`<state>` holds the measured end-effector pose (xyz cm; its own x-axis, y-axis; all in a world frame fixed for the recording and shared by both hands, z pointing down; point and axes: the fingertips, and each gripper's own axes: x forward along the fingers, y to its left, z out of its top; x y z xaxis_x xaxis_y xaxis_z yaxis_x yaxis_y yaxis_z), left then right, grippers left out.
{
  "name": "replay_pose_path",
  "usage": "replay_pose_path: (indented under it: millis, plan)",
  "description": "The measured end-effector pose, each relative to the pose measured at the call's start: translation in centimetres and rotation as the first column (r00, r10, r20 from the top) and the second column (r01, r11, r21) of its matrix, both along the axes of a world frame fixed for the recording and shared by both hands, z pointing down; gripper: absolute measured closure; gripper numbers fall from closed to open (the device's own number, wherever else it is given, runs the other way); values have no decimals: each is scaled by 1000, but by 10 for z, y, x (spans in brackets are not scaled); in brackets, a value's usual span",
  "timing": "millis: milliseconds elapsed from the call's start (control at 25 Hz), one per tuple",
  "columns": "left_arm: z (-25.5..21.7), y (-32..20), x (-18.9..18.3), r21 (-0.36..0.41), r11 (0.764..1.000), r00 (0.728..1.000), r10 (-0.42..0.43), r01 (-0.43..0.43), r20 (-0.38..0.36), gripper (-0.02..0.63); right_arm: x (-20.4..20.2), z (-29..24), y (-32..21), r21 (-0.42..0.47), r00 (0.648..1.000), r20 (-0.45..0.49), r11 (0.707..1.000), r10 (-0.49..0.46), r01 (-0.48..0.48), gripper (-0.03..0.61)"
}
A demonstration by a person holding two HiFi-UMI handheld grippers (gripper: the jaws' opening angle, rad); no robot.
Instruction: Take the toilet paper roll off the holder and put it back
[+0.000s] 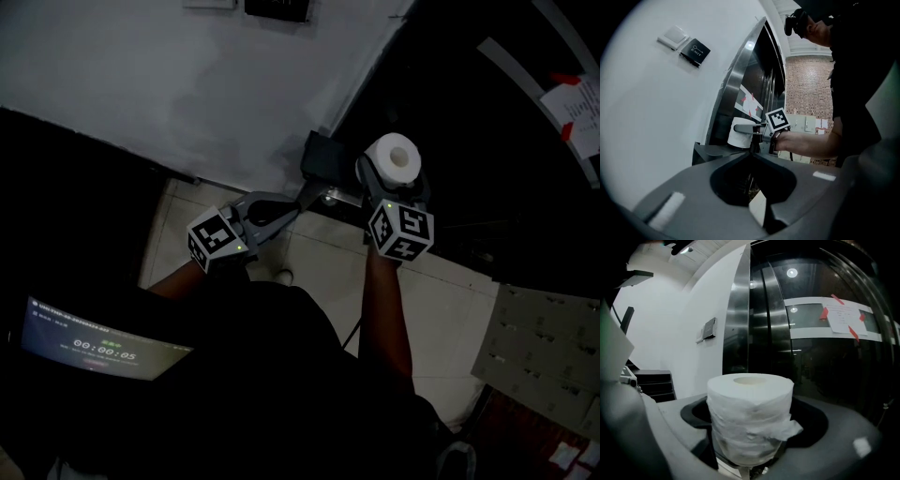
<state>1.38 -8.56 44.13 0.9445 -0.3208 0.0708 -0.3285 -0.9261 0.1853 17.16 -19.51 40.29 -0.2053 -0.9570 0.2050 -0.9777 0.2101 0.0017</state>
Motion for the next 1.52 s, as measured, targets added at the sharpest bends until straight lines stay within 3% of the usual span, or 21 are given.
replay_pose_path:
  millis: [560,1040,1520]
  plan:
    - [2,4,0,0,1000,1000,-4,4,13,611,76,9,16,-9,994,16,995,104,-104,126]
    - [2,3,-3,-5,1000,1000,-6,6,20,611,98,23,19,-34,990,7,989,143,-142,126]
    - [-2,2,-6,-13,1000,1000,-12,12,15,611,97,38,14,-62,994,10,992,108,-107,126]
